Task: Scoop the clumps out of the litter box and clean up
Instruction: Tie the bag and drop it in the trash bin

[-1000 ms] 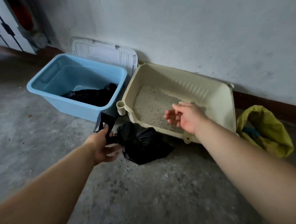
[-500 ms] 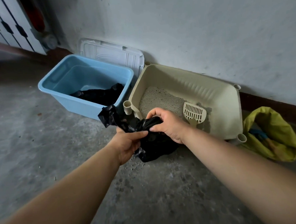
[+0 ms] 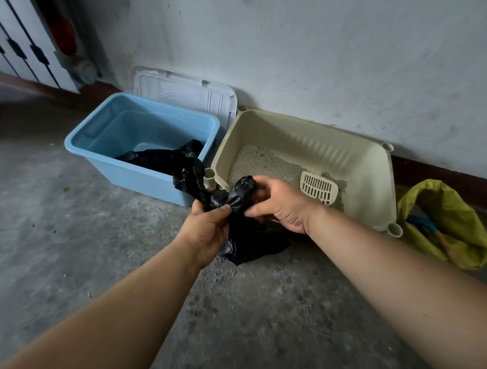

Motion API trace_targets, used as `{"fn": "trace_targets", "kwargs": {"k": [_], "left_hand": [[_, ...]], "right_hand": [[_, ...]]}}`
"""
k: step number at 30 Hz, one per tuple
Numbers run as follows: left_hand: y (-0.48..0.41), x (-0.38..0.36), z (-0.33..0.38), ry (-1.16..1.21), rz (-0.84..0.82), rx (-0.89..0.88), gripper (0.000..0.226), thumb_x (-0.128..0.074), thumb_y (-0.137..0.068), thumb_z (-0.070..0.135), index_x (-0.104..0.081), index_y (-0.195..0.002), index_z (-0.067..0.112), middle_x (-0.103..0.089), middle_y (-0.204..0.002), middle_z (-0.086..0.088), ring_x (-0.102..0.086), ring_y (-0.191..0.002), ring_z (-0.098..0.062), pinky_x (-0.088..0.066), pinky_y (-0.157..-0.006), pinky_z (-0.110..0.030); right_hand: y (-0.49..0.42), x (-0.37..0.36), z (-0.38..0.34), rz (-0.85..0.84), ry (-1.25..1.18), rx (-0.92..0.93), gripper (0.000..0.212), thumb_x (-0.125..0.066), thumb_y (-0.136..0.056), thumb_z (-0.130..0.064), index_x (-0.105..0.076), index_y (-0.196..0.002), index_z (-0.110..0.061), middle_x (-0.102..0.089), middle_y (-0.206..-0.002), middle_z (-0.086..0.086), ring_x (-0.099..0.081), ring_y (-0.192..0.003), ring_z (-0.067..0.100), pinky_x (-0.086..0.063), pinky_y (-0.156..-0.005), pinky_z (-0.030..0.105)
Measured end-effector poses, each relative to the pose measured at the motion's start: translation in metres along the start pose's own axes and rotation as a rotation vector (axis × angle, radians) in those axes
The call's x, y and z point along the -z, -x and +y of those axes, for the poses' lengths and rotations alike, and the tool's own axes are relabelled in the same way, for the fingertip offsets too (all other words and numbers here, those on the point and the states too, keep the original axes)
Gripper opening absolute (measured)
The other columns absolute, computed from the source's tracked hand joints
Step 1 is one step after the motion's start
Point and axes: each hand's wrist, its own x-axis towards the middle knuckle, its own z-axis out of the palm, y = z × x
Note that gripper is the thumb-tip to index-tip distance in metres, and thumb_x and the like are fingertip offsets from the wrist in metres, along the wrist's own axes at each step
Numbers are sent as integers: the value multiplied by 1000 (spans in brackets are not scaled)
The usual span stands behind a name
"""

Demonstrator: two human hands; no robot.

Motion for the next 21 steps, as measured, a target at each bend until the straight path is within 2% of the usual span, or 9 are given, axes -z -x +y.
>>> {"fn": "trace_targets", "kwargs": {"k": [2,6,8,10,13,15,16,18,21], "left_hand": [[1,-4,0,69,16,-3,33,-41,-92,-12,-50,-109,16,-71,-79,-8,-70,-58,-14,-56,-54,-24],[1,-6,4,127,-2,59,29,-34,-88,-15,-45,-89,12,-64,-58,-4,-57,-37,-11,-47,-40,-17],[1,-4,7,150,-10,85,29,-32,-86,-16,-42,-83,11,-61,-65,-6,-55,-37,-11,-46,-39,-17],[-1,0,4,161,-34,67,36,-29,-82,-20,-44,-84,12,-58,-78,-8,-58,-50,-13,-51,-45,-20],[-8,3,-4,254,-17,38,42,-26,-77,-21,-49,-94,10,-58,-82,-10,-60,-69,-18,-58,-61,-24],[-13,3,-1,274,1,16,33,-33,-75,-17,-48,-93,6,-54,-81,-9,-58,-66,-17,-58,-60,-24],[-13,1,2,231,-1,12,33,-37,-73,-15,-47,-95,7,-53,-81,-9,-57,-66,-17,-57,-58,-25],[-12,0,5,137,-10,2,46,-39,-74,-19,-45,-108,10,-58,-88,-10,-61,-74,-20,-58,-60,-28],[-6,-3,3,66,0,-17,58,-37,-80,-25,-45,-121,15,-66,-98,-12,-71,-76,-23,-59,-60,-30]], "right_hand": [[0,-3,1,32,149,-19,45,-66,-76,13,-60,-105,-21,-63,-86,7,-56,-78,17,-46,-54,21],[-2,4,7,239,412,26,31,-73,-73,6,-62,-80,-22,-62,-72,-1,-57,-66,14,-47,-62,29],[-2,10,12,332,333,50,26,-72,-74,8,-57,-71,-14,-57,-64,3,-52,-52,14,-43,-51,25],[-1,11,20,376,271,12,26,-71,-75,9,-55,-71,-11,-56,-65,6,-51,-48,12,-43,-46,22],[7,3,37,240,762,-3,14,-72,-74,2,-67,-80,-10,-67,-82,5,-59,-70,12,-47,-67,23],[9,-7,49,51,980,112,12,-68,-73,5,-69,-75,-6,-63,-77,0,-55,-71,9,-42,-67,17],[10,-10,52,36,981,143,14,-66,-72,7,-68,-73,-7,-59,-72,-5,-53,-68,7,-39,-64,14],[9,-10,48,176,815,142,22,-61,-75,9,-66,-77,-13,-57,-73,-12,-53,-68,6,-40,-64,15],[9,-4,19,388,220,133,20,-56,-77,2,-56,-87,-14,-59,-85,0,-54,-60,14,-47,-58,25]]}}
